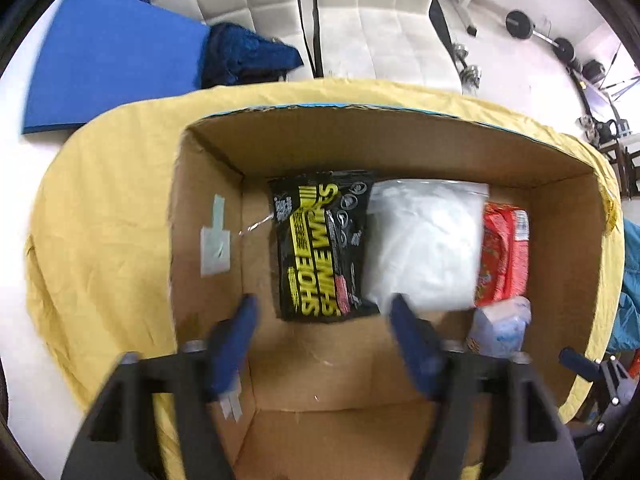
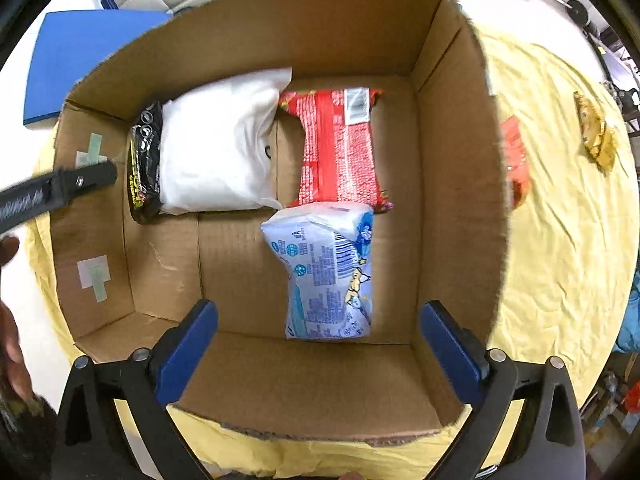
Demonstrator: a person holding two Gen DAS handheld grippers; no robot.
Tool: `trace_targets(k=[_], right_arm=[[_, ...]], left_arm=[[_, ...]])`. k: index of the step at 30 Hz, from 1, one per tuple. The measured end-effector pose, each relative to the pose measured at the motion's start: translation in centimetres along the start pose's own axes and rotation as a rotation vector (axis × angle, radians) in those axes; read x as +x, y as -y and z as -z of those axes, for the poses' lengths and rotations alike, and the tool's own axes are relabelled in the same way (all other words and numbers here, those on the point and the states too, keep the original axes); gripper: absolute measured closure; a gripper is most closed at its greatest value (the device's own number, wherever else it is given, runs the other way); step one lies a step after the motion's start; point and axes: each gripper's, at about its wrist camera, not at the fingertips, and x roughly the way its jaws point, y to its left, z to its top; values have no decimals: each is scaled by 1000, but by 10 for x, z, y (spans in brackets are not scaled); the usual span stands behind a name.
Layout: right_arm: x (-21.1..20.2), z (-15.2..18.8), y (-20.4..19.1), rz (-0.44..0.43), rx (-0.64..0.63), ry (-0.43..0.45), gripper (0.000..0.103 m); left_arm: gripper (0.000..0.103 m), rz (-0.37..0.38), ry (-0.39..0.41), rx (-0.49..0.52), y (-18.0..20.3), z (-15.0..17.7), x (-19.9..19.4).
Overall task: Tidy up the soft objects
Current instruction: 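Withdraw both tools from the box toward the orange and yellow packs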
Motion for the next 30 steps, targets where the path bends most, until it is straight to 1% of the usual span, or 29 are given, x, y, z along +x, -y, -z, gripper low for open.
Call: trace_targets(k=[1,2,4,7,9,14,19,24,30], right_arm=[[-4,3,2,4,1,11,0],[-7,4,2,4,0,18,0],[-15,7,4,4,-4,34,0],[-25,23,5,8,-16,63,0],[-35,32,4,14,-25,89,0],[-67,56,5,17,-48,157,0],[-95,79,7,-11,-64,214,0],[-117,97,14,-24,-78,264,0],[-135,106,33,-64,-73,285,0]], left_arm=[[12,2,22,-4,0,10,-7],[8,0,36,-7,-1,15,-9],[7,2,71,-15,0,33,-18],[6,20,119,-47,-1,59,-31],[6,28,139,-60,0,66,-39],[6,15,212,-65,9,90,-68],[6,4,274,-75,19,116,-102],[6,13,300,-82,28,129,-124],[6,23,337,-95,51,136,-145]])
